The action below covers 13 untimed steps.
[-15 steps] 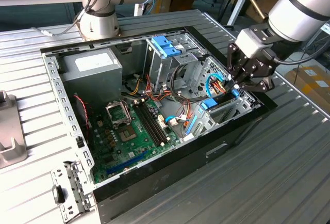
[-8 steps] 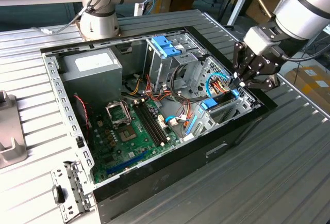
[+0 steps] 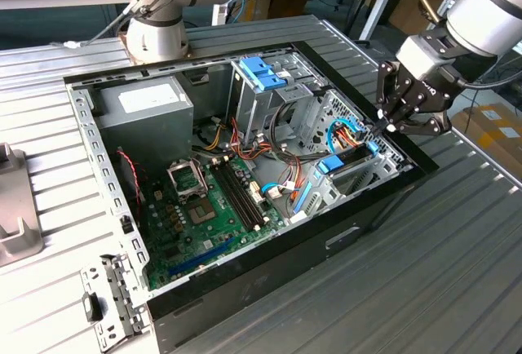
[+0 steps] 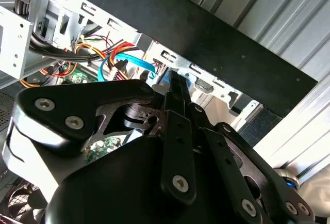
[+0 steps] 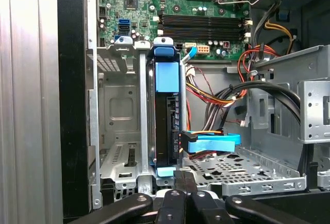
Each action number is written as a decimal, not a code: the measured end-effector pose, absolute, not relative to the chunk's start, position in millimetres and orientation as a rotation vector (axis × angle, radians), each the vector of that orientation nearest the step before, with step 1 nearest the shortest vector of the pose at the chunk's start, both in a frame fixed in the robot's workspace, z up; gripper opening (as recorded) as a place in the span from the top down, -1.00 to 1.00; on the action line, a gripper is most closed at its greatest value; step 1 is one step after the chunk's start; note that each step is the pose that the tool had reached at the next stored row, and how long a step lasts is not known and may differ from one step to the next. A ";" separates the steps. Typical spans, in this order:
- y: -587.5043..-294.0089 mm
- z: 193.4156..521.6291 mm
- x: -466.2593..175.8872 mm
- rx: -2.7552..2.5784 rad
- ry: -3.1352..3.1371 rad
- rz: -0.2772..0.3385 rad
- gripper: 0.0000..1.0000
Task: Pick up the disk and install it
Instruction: 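Insert the second disk wire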
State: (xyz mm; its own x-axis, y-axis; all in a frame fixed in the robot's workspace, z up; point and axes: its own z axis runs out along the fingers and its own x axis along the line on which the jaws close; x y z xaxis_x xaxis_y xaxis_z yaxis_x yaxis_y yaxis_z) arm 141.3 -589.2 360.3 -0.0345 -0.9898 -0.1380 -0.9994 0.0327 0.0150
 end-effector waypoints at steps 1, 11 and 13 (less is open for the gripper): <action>-589.2 360.3 141.3 -2.119 2.192 0.163 0.66; -589.2 370.5 138.6 -2.118 2.190 0.165 0.28; -589.2 370.7 131.7 -2.118 2.190 0.165 0.28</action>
